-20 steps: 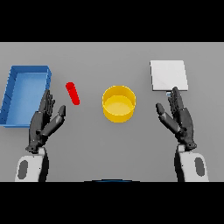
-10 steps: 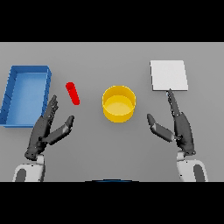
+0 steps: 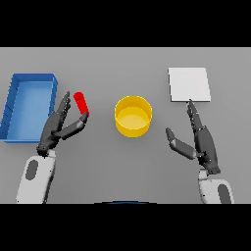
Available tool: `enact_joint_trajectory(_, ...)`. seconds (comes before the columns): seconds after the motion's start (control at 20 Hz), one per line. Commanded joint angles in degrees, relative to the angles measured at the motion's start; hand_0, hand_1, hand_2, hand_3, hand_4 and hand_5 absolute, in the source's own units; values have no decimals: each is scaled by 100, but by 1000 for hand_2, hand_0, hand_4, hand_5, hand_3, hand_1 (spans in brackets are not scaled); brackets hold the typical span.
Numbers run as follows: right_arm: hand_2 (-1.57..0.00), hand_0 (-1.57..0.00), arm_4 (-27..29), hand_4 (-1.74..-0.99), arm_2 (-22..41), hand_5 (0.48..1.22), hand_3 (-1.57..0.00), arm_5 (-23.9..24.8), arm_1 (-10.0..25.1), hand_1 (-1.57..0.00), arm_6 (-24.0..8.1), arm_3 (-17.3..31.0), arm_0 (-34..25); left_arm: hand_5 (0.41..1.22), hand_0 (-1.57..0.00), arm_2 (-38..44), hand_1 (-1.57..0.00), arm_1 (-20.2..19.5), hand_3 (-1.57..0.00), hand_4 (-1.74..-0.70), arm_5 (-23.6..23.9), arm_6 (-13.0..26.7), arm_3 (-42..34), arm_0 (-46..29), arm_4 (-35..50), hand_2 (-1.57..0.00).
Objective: Pick up the red beaker and tilt it to pour out 1 green nut into yellow bowl. Pick up the yellow bowl and place it on the metallic measuring scale.
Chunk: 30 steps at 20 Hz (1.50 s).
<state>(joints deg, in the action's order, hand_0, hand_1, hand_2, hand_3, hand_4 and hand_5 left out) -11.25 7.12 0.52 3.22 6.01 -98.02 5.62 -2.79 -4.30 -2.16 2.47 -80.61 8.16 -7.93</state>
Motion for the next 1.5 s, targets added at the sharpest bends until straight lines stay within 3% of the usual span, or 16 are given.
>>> enact_joint_trajectory(0.0,1,1,-20,-1229,17,626,1,-17,25,1,30,-36,48,636,1,12,1,-19,1,-1180,-17,-169,124,75,-18,1)
enact_joint_trajectory(0.3,1,1,-34,-1227,17,630,1,-10,16,1,-170,-40,-36,657,1,60,1,18,1,-1197,121,-324,925,821,-229,1)
enact_joint_trajectory(0.55,1,1,38,-1238,-29,638,1,-20,5,1,-102,-9,29,671,1,182,1,101,1,-1203,252,-307,1625,1362,-286,1)
enact_joint_trajectory(0.95,1,1,4,-1244,-11,644,1,32,-6,1,-107,-155,135,738,-4,639,-7,304,-37,-1328,351,-1182,2569,1853,54,-54)
enact_joint_trajectory(1.05,1,1,30,-1240,-59,645,1,-6,69,1,-203,-125,63,787,-207,729,-230,383,-254,-1401,425,-1263,2760,1987,107,-287)
enact_joint_trajectory(1.15,1,1,9,-1237,-11,648,1,3,22,1,-125,-154,126,943,-551,752,-588,465,-728,-1471,770,-1278,2930,2049,-37,-662)
enact_joint_trajectory(1.2,1,1,48,-1239,-13,648,1,-7,1,1,-96,-193,195,999,-755,700,-783,461,-884,-1519,877,-1333,2964,2072,-175,-844)
enact_joint_trajectory(1.3,1,1,68,-1239,-71,648,1,4,53,1,-175,-206,142,1079,-1049,570,-1067,470,-1058,-1589,1000,-1507,3029,2120,-391,-1106)
enact_joint_trajectory(1.4,1,1,47,-1242,-60,650,1,21,30,1,-95,-170,156,1130,-1237,566,-1248,454,-1154,-1636,937,-1473,3018,2138,-341,-1273)
enact_joint_trajectory(1.45,1,1,108,-1250,-75,647,1,-15,14,1,-150,-98,93,1148,-1304,548,-1313,458,-1237,-1597,918,-1405,2972,2114,-328,-1333)
